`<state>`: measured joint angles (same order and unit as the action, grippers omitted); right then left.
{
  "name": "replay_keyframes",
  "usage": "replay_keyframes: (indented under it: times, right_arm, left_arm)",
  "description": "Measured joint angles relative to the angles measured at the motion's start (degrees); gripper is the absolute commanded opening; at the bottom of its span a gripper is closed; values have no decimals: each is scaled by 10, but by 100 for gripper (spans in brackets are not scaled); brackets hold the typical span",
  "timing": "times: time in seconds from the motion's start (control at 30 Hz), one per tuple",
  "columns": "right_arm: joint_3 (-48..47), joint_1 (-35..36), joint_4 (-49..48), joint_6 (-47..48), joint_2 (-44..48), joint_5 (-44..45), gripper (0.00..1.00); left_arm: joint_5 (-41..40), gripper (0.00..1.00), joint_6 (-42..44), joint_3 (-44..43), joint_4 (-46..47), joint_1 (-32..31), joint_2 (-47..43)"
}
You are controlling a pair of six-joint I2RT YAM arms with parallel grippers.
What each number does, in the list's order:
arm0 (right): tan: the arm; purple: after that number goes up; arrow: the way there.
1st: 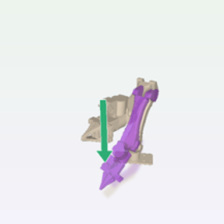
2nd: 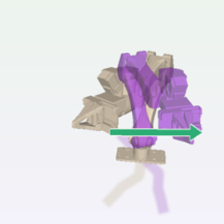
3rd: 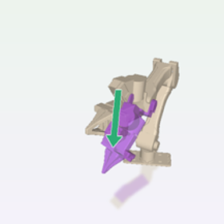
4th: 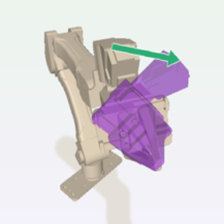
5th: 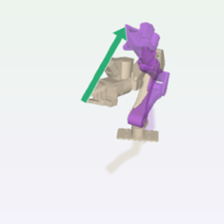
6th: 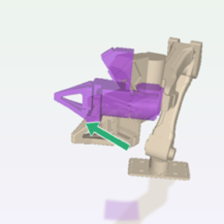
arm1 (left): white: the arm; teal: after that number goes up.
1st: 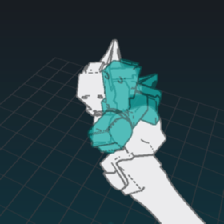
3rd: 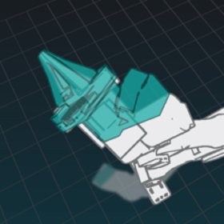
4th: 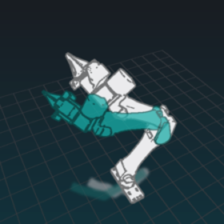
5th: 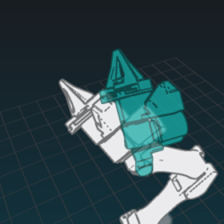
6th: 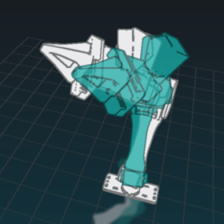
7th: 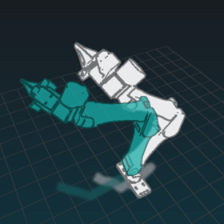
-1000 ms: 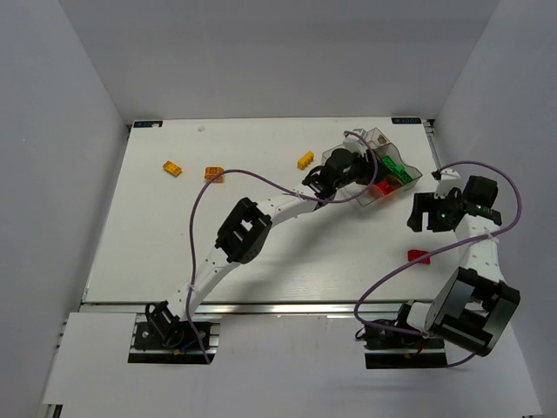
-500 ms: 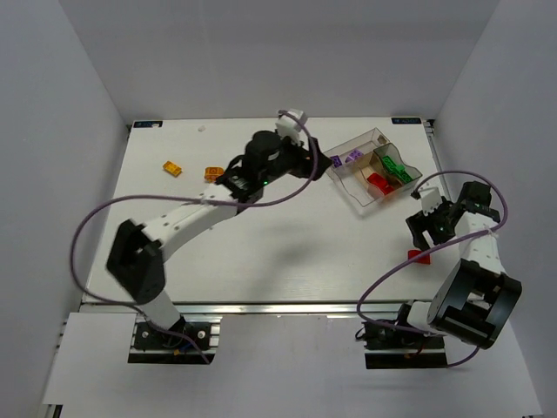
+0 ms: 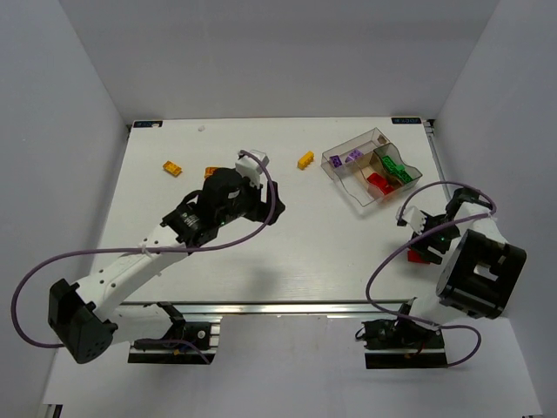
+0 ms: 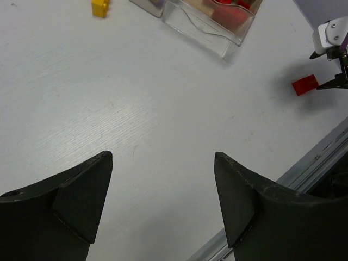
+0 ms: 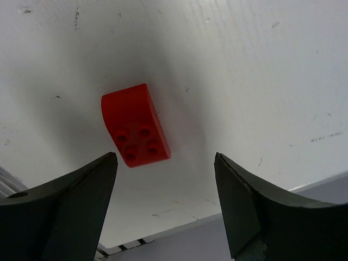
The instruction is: Sort the legos into containers by color
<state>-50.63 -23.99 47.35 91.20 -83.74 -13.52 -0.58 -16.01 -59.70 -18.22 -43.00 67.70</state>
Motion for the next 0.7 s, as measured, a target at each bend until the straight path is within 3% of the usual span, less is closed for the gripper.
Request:
replay_keyframes:
  times: [0.23, 0.37, 0.47, 0.5, 0.6, 0.7]
  right_arm:
    - [-17, 3, 10, 63, -61, 1, 75]
    - [-13, 12, 8, 73, -68, 1, 67]
    - [0, 21, 3, 78, -67, 2, 45]
    - [3, 25, 5, 80, -63, 3, 30]
    - [16, 37, -1, 75, -50, 4, 10]
    - [20, 43, -4, 60, -45, 3, 0]
  left_arm:
    - [-47, 87, -13, 7, -47, 0, -47]
    - [-68, 88, -16, 19, -63, 0, -71]
    - [-82, 90, -18, 23, -73, 0, -80]
    - [-87, 90, -19, 24, -74, 0, -82]
    - [-101, 92, -19, 29, -77, 0, -87]
    - [-130, 93, -25, 29, -89, 0, -85]
